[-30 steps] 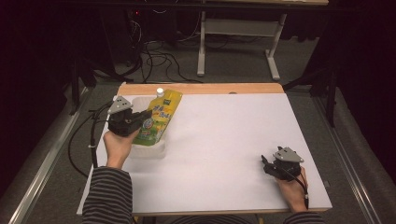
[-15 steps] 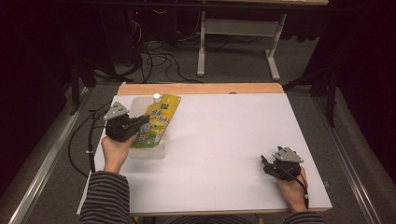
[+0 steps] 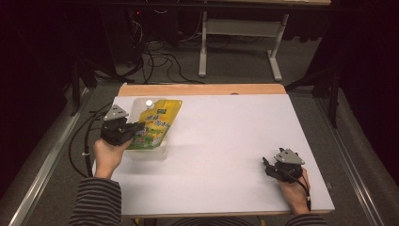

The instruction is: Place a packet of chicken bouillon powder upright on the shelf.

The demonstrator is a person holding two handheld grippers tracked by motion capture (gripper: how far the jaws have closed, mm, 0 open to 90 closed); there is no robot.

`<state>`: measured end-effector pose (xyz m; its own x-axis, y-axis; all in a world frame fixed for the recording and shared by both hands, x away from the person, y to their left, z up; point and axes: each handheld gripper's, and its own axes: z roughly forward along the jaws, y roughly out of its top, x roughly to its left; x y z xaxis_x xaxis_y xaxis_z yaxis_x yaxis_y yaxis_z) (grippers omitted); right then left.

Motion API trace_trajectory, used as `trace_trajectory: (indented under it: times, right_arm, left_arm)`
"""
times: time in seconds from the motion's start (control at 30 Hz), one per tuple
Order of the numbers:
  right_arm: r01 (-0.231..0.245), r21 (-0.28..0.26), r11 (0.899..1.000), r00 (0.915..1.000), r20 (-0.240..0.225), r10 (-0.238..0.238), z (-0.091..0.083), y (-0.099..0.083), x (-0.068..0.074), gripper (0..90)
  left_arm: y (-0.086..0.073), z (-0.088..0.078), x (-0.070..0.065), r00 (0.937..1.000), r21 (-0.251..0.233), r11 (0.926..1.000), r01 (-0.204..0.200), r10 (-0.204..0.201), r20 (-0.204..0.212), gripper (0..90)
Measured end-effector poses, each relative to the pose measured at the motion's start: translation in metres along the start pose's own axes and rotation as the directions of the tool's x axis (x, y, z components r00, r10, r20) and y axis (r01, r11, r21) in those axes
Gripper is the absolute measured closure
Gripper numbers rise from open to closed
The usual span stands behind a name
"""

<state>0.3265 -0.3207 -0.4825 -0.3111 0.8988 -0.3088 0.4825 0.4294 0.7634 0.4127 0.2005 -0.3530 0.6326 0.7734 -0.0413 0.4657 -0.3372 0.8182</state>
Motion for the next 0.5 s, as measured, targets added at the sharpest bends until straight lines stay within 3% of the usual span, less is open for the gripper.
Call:
trace_trajectory:
  times: [0.13, 0.23, 0.37, 0.4, 0.43, 0.5]
  right_arm:
    - [-0.002, 0.003, 1.000, 1.0000, -0.001, 0.002, 0.001, 0.000, 0.000, 28.7]
    - [0.015, 0.031, 0.999, 0.9999, 0.000, -0.015, 0.004, 0.001, 0.000, 29.0]
    - [0.001, 0.035, 0.999, 0.9999, -0.012, 0.000, 0.004, 0.001, 0.000, 29.4]
    - [0.000, 0.036, 0.999, 0.9999, -0.010, 0.001, 0.003, 0.001, 0.000, 28.9]
    - [0.000, 0.036, 0.999, 0.9999, -0.010, 0.001, 0.003, 0.001, 0.000, 28.9]
    - [0.022, 0.027, 0.999, 0.9997, -0.001, -0.022, 0.003, 0.001, 0.001, 28.9]
  left_arm:
    - [0.002, 0.001, 0.001, 0.9996, 0.042, 0.9988, 0.025, -0.025, -0.011, 88.4]
    - [0.006, 0.004, -0.003, 0.9981, 0.045, 0.9988, -0.019, 0.022, -0.058, 90.0]
    - [0.008, 0.007, -0.004, 0.9981, 0.018, 0.9990, -0.041, 0.041, -0.045, 90.0]
    - [0.006, 0.007, -0.007, 0.9979, -0.025, 0.9982, -0.055, 0.054, -0.035, 90.0]
    - [0.006, 0.007, -0.007, 0.9979, -0.025, 0.9982, -0.055, 0.054, -0.035, 90.0]
    - [0.005, 0.008, -0.010, 0.9978, -0.078, 0.9950, -0.062, 0.060, -0.029, 90.0]
